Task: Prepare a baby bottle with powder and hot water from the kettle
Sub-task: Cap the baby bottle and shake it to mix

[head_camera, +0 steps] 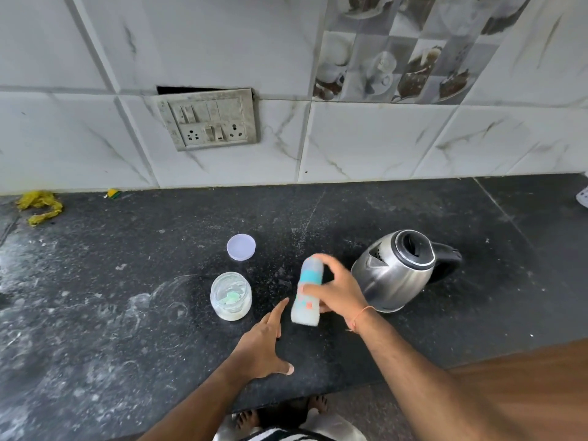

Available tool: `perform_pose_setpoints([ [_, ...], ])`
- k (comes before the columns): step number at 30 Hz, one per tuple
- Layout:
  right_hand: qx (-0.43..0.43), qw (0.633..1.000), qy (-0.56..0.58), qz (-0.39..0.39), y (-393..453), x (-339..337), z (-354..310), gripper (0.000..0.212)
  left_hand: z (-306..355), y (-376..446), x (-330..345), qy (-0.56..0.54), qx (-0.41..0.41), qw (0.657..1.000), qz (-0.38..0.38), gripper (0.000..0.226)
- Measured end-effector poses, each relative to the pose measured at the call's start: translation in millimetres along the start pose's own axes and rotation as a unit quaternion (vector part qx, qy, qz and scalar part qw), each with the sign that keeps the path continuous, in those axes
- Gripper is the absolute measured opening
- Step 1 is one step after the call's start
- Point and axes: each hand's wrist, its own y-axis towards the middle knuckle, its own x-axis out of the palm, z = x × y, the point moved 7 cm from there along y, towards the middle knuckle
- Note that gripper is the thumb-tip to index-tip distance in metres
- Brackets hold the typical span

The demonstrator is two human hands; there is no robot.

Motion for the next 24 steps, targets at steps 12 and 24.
perform_pose_setpoints([
  [12, 0.032, 0.998, 0.053, 0.007, 5, -4, 14, 0.065, 0, -2, -1, -0.008, 0.0, 1.0, 0.007, 0.152],
  [24, -0.071, 0.997, -0.002, 0.037, 2, -8, -2, 0.061, 0, -1, 0, -0.013, -0.003, 1.0, 0.001, 0.153],
])
